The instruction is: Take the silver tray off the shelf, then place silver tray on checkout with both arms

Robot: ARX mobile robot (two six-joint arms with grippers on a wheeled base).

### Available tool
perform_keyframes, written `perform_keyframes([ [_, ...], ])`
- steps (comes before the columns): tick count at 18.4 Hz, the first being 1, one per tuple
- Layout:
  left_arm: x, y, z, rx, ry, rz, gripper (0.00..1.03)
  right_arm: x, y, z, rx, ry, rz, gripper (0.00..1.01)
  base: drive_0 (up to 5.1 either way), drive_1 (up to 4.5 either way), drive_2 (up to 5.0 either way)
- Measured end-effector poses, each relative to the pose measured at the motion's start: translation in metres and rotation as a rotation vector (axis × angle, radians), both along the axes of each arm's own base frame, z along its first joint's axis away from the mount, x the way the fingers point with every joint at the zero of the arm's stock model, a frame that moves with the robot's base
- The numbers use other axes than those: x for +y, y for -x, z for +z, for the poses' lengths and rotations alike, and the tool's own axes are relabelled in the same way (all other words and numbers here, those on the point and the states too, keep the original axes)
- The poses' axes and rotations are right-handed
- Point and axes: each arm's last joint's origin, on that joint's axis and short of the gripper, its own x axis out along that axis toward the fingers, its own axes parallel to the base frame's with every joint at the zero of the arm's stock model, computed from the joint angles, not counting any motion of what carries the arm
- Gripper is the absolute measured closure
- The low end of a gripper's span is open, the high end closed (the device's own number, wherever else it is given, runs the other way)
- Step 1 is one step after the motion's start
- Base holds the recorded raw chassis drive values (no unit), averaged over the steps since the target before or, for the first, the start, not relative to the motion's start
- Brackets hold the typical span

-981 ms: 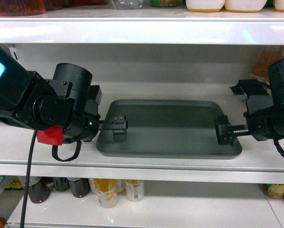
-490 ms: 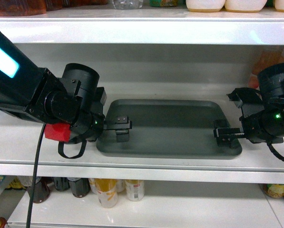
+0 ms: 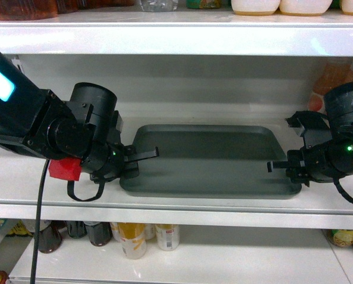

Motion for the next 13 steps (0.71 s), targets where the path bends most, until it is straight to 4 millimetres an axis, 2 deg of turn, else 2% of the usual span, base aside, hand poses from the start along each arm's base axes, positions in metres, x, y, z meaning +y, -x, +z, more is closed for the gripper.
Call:
perform_keyframes([
  [2, 0.004, 0.010, 0.002, -0.010, 0.018, 0.022, 1.00, 0.000, 0.008, -0.001, -0.010, -0.034, -0.036, 0.98, 0.0, 0.00, 0.0],
  [6, 0.014, 0.033, 0.009, -0.033, -0.024, 0.054, 1.00, 0.004, 0.034, 0.003, -0.029, -0.063, -0.049, 0.98, 0.0, 0.00, 0.0],
  [8, 0.020, 0.056, 0.028, -0.061, -0.053, 0.064, 1.00, 0.006, 0.057, 0.020, -0.058, -0.090, -0.041, 0.98, 0.0, 0.00, 0.0],
  [13, 0.028, 0.105, 0.094, -0.247, -0.043, 0.067, 1.00, 0.001, 0.104, 0.079, -0.214, -0.151, -0.013, 0.98, 0.0, 0.00, 0.0],
])
